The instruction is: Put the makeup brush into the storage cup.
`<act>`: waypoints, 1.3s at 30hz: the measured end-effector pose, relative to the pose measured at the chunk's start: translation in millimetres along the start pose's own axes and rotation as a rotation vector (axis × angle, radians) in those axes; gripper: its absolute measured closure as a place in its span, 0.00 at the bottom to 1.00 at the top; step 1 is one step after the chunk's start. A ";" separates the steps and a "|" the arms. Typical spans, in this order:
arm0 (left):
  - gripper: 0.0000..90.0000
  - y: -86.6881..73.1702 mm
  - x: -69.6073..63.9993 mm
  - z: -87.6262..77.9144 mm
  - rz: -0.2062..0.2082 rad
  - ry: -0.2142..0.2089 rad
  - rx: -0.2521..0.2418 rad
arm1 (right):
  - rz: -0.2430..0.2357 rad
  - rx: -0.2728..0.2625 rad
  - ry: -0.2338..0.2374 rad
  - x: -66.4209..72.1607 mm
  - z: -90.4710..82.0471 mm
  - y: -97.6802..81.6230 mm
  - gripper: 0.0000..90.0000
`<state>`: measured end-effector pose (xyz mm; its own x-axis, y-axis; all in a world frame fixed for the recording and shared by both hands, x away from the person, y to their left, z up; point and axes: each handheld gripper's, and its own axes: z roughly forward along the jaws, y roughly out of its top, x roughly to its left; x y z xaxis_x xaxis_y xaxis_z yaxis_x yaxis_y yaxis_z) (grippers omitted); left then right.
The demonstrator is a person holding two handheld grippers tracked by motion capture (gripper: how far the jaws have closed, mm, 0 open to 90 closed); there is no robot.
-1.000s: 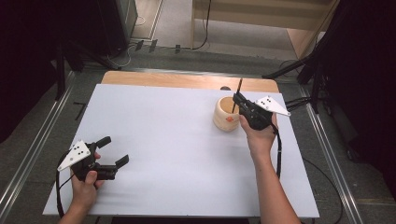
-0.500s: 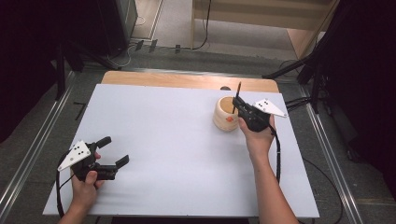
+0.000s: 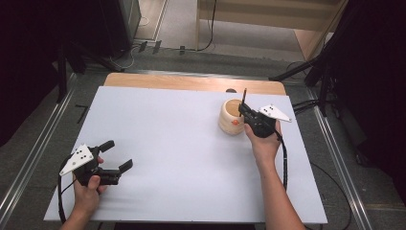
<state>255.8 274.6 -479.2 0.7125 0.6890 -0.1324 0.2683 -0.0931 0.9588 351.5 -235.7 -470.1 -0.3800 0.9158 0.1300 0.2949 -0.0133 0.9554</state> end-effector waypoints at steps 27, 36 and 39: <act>0.00 -0.2 -0.7 0.6 0.000 -0.005 0.001 | -0.053 -0.052 -0.005 -3.3 -27.2 -3.3 0.44; 0.00 -0.1 -1.2 0.4 0.001 -0.010 -0.002 | -0.043 -0.036 0.018 -6.1 -42.5 -13.0 0.38; 0.00 -0.1 -1.1 0.3 0.001 -0.011 -0.003 | -0.019 -0.034 0.032 -9.1 -46.7 -16.8 0.34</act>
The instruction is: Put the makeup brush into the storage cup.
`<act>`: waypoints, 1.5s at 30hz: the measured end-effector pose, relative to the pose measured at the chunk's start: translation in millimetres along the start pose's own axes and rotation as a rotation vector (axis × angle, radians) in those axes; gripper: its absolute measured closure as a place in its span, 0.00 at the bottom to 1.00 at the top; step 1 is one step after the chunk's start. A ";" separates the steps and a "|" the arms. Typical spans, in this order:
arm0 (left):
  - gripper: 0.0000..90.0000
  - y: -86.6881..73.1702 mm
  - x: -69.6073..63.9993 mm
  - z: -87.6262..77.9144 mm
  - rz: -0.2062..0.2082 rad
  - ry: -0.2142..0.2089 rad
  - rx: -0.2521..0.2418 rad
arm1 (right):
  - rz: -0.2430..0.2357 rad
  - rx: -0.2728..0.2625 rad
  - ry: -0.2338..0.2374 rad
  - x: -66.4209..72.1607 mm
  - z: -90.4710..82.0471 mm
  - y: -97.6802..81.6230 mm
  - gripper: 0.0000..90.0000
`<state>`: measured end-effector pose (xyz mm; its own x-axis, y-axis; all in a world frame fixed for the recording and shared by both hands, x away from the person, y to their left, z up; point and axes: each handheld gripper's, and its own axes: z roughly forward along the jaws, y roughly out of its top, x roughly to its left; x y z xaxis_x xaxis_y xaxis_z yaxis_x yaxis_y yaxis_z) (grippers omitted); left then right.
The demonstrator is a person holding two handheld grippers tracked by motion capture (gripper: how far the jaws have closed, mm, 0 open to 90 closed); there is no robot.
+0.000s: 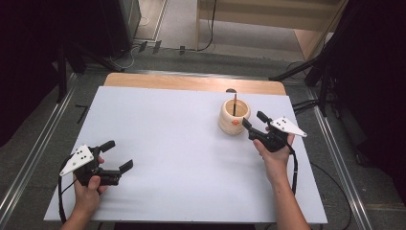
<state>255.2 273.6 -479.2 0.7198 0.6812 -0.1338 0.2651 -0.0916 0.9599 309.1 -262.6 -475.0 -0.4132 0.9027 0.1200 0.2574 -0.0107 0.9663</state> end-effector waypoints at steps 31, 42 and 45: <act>0.00 -0.3 0.5 -0.9 0.001 -0.001 0.002 | -0.029 0.027 0.082 -1.4 -44.8 -28.3 0.00; 0.00 0.6 0.1 -2.3 0.000 -0.002 -0.005 | -0.025 0.042 0.081 -0.8 -60.7 -38.5 0.00; 0.00 0.8 0.1 -2.9 0.001 -0.002 -0.007 | -0.020 0.043 0.077 -1.5 -66.3 -40.3 0.00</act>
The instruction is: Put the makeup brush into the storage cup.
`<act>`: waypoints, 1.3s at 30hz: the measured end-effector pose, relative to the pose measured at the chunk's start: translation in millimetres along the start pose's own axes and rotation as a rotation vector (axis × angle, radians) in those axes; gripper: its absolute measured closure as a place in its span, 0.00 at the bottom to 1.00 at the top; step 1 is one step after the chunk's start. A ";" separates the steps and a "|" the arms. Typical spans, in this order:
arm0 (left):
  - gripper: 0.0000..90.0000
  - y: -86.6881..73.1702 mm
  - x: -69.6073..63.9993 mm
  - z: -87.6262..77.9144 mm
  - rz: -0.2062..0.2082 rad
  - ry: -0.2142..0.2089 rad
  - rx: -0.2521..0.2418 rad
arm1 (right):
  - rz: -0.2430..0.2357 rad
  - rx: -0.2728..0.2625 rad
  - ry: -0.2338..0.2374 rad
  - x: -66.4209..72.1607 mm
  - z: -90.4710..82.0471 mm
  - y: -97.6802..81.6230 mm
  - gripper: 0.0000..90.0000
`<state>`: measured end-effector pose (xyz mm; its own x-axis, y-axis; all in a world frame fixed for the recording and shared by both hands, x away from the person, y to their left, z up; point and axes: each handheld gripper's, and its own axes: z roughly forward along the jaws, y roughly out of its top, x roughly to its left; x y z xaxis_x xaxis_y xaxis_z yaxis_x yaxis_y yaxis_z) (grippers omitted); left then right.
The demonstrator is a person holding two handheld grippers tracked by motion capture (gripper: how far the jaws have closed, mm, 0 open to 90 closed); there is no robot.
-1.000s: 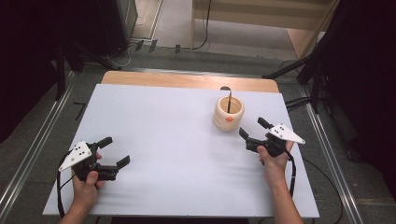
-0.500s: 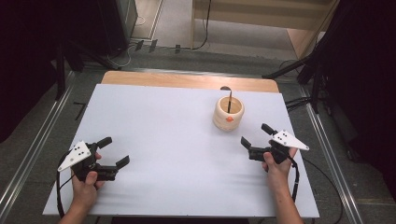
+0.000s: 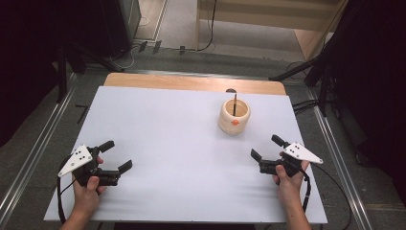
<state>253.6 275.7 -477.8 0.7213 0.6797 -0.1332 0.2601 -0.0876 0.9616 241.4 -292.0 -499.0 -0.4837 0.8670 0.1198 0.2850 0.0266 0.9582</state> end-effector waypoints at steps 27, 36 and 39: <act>0.00 -1.0 2.9 -3.6 0.008 0.016 -0.001 | 0.009 0.008 -0.017 -2.5 -43.0 -18.8 0.00; 0.00 -1.8 2.6 -2.2 0.004 0.016 0.004 | 0.026 0.001 -0.018 -4.5 -49.9 -20.9 0.00; 0.00 -2.3 3.8 -1.5 0.002 0.014 0.002 | 0.026 0.005 -0.017 -4.7 -49.7 -20.7 0.00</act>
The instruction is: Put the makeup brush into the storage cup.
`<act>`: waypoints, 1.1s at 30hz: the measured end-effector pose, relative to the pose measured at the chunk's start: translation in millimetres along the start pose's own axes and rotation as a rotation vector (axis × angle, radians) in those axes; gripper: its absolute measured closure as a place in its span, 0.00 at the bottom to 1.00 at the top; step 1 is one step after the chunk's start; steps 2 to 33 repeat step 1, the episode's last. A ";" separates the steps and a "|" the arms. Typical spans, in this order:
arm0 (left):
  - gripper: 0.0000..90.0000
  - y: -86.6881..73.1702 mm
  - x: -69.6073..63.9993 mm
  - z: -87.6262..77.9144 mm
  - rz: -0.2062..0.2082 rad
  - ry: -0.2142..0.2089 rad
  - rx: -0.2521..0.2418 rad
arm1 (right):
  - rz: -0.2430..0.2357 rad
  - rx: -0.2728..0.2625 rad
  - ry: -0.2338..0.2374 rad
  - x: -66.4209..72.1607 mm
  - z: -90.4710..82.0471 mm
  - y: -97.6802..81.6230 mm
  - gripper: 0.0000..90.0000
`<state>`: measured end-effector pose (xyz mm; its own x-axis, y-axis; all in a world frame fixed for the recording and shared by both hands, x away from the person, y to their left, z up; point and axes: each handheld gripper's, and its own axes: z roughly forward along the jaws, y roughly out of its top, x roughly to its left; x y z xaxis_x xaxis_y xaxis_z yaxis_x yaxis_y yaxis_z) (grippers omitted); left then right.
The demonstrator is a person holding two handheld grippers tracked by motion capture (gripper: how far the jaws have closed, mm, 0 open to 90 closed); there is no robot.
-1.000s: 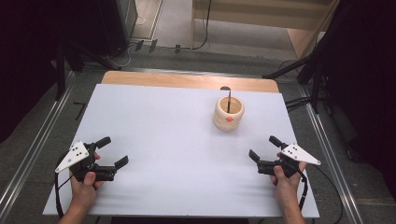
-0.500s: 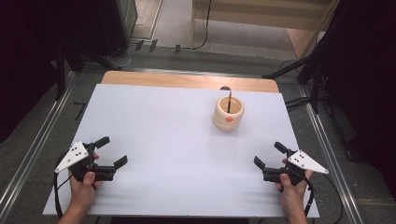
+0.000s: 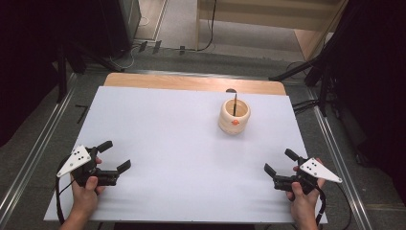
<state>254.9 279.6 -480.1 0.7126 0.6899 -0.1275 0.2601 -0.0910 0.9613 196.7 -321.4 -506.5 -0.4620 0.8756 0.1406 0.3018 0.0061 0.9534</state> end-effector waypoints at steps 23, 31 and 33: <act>0.00 0.0 0.2 0.1 0.000 0.001 0.002 | 0.000 0.000 0.000 -0.5 0.0 0.3 0.00; 0.00 0.0 0.2 0.1 0.000 0.001 0.002 | 0.000 0.000 0.000 -0.5 0.0 0.3 0.00; 0.00 0.0 0.2 0.1 0.000 0.001 0.002 | 0.000 0.000 0.000 -0.5 0.0 0.3 0.00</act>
